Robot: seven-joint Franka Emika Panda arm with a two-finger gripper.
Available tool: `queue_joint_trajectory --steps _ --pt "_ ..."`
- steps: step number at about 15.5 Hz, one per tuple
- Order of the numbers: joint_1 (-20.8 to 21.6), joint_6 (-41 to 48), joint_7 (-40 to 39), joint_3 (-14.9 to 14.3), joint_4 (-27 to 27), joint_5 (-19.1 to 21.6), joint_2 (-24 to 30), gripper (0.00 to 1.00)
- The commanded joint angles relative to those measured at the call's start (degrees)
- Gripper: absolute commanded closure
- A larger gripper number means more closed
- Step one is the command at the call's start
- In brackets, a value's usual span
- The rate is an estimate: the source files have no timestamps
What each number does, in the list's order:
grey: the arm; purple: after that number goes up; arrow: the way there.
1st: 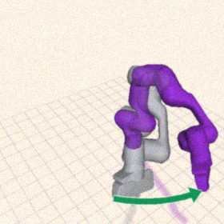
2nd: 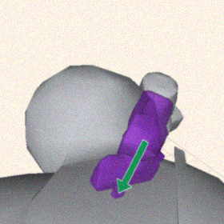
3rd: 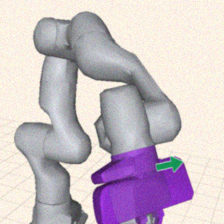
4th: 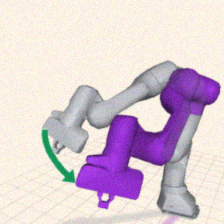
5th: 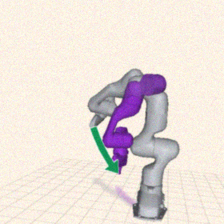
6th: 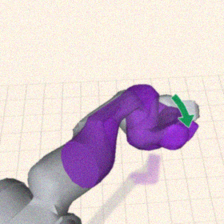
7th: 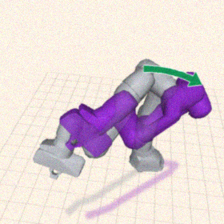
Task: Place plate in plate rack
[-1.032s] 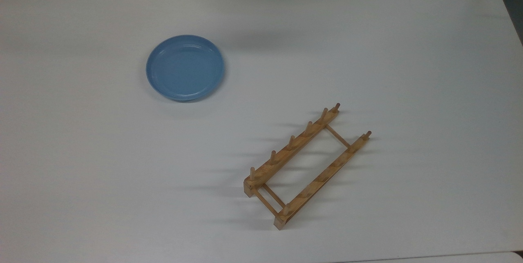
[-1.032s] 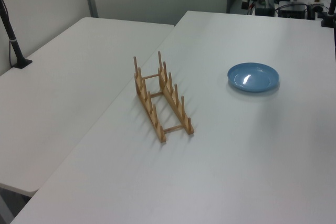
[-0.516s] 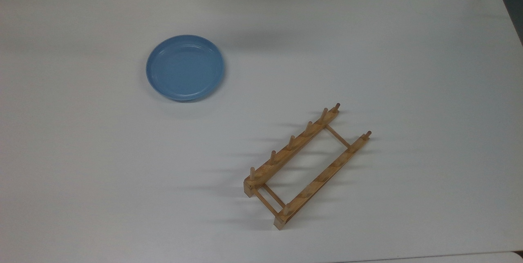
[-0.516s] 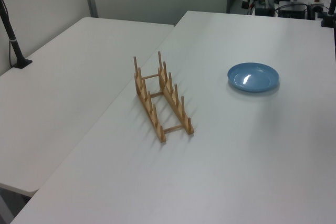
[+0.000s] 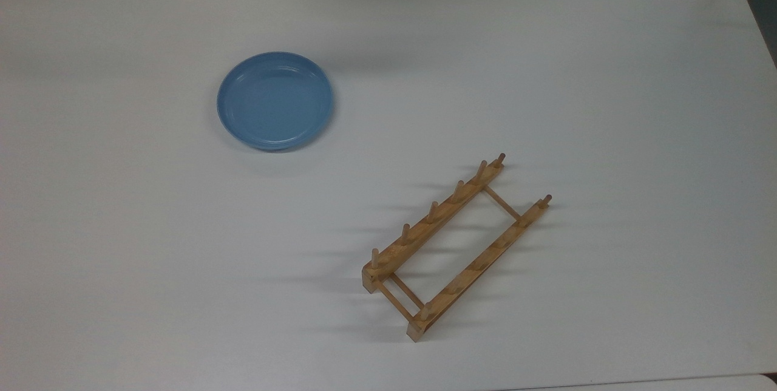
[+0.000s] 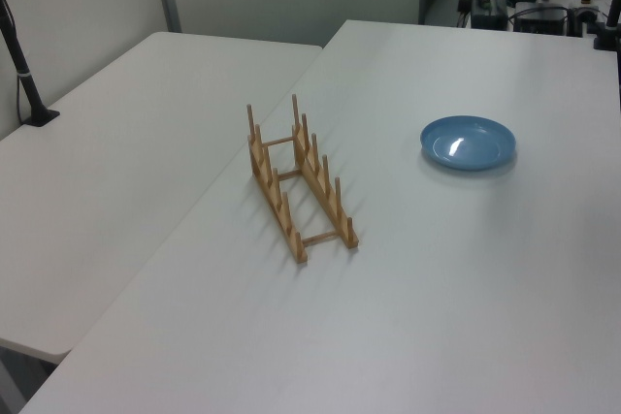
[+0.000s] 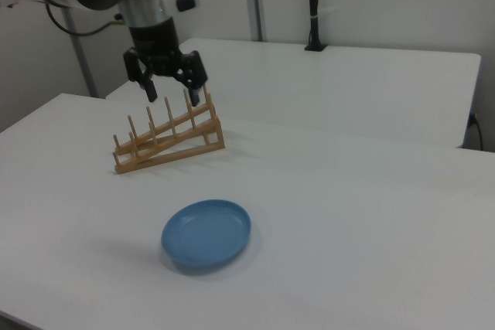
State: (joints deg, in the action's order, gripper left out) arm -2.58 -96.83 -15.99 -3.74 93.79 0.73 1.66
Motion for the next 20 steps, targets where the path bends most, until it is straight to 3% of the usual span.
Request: queue_joint_trajectory --steps 1,5,10,14,18,20 --pt "-3.7 0.1 -14.1 0.1 2.6 -3.9 -0.4 0.00" --pt "-7.3 -9.9 -14.0 0.0 9.2 -4.2 -2.8 0.00" --pt "-8.1 -27.5 -9.2 0.0 17.9 -3.9 -10.0 0.00" --pt "-8.4 -28.7 -9.2 0.0 17.8 -3.9 -14.0 0.00" --pt "-9.0 -29.1 -9.2 0.0 17.7 -3.9 -16.4 0.21" --pt "-9.2 -29.6 -8.8 0.0 17.6 -3.9 -17.0 0.25"
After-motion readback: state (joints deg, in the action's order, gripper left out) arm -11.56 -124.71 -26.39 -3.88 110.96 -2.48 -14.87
